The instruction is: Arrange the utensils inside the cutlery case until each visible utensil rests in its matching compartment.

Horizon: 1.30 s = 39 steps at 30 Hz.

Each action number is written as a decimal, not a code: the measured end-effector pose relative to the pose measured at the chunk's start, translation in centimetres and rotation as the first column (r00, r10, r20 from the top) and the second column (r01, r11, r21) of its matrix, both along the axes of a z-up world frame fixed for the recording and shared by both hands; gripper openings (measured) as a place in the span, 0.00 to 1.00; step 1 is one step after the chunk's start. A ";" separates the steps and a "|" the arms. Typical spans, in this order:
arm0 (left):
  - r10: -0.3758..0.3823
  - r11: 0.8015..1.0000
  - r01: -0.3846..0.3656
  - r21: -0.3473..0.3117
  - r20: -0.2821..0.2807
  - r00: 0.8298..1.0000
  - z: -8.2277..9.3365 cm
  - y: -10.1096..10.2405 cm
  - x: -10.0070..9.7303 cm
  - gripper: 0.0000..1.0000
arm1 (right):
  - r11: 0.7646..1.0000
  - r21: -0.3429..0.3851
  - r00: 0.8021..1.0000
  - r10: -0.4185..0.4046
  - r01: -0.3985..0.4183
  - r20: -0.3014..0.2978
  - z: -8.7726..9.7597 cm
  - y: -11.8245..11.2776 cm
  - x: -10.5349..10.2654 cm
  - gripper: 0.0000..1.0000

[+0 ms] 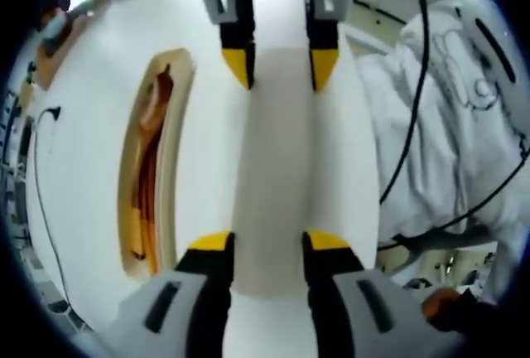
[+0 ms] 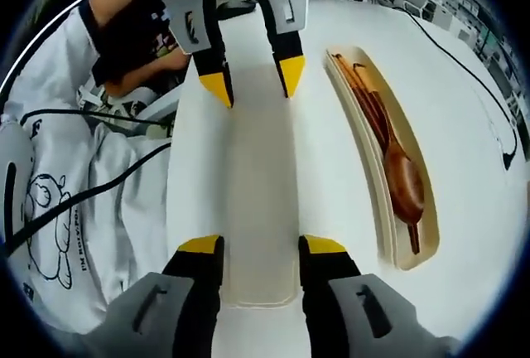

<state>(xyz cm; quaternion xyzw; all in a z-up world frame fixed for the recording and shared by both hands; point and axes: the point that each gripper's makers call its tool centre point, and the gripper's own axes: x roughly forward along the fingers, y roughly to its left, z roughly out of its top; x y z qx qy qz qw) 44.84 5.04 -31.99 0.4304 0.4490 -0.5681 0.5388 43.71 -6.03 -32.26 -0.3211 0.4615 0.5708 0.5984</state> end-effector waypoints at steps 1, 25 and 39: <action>0.000 1.000 0.000 0.000 -0.003 1.000 0.0 0.0 0.0 0.34 | 1.000 -0.004 0.999 0.022 -0.022 0.024 0.0 0.0 0.1 0.38; 0.043 0.999 -0.044 -0.019 -0.082 0.996 0.2 0.1 0.1 0.34 | 0.975 0.208 0.933 -0.146 0.079 0.329 3.0 -5.0 -1.2 0.32; 0.041 0.999 -0.041 -0.001 -0.114 0.993 0.2 -0.1 -0.2 0.34 | 0.929 0.359 0.857 -0.254 0.087 0.449 1.0 -7.2 -2.2 0.26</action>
